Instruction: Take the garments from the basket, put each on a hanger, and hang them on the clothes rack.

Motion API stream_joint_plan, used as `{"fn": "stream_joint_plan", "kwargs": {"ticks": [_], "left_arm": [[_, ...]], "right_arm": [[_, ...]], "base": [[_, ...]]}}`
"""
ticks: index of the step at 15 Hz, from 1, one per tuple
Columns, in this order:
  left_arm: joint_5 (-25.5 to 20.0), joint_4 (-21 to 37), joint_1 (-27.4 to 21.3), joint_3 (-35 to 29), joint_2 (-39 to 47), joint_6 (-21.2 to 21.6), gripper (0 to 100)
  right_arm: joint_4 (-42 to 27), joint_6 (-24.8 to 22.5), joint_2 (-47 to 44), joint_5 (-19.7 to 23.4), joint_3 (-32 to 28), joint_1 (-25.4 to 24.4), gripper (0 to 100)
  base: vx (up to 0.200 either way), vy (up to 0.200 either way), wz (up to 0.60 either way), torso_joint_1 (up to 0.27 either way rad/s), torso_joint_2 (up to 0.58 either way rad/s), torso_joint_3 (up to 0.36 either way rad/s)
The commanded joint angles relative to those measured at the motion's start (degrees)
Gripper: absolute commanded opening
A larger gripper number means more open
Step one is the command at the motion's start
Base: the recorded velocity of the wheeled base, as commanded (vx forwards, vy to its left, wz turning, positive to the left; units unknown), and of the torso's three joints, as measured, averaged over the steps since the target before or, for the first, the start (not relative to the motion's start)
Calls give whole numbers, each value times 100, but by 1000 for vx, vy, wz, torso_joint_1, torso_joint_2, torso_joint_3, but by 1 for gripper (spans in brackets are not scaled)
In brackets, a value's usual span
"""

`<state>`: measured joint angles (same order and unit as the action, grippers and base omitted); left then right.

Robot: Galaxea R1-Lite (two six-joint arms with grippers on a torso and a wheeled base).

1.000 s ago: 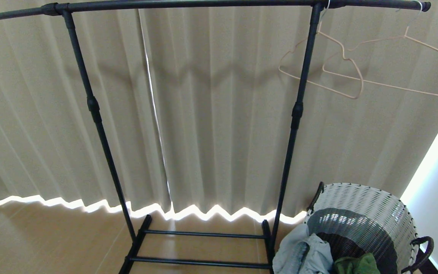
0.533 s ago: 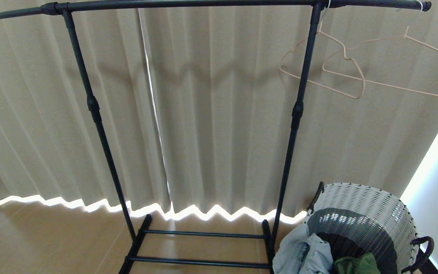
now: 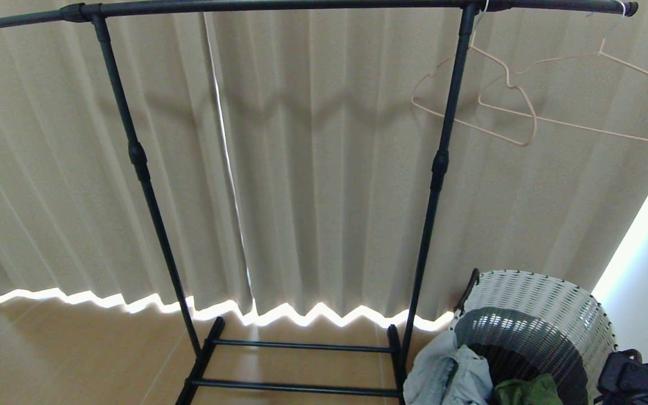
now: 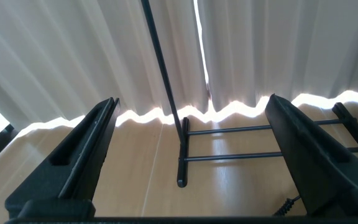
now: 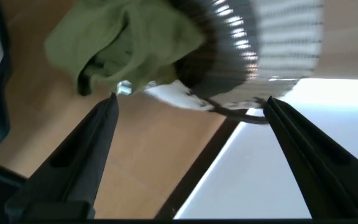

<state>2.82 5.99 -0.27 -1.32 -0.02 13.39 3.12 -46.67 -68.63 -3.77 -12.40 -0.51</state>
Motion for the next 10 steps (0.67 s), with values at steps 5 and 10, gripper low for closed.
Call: {"fn": "stream_joint_plan", "kwargs": {"ticks": [5, 10], "left_arm": [[8, -1, 0, 0, 2, -3, 100], [8, -1, 0, 0, 2, -3, 100]], "right_arm": [[1068, -71, -1935, 43, -35, -186, 100], [1367, -53, -2928, 8, -369, -353, 100]], "base": [[0, 0, 0, 0, 0, 0], [0, 0, 0, 0, 0, 0]]}}
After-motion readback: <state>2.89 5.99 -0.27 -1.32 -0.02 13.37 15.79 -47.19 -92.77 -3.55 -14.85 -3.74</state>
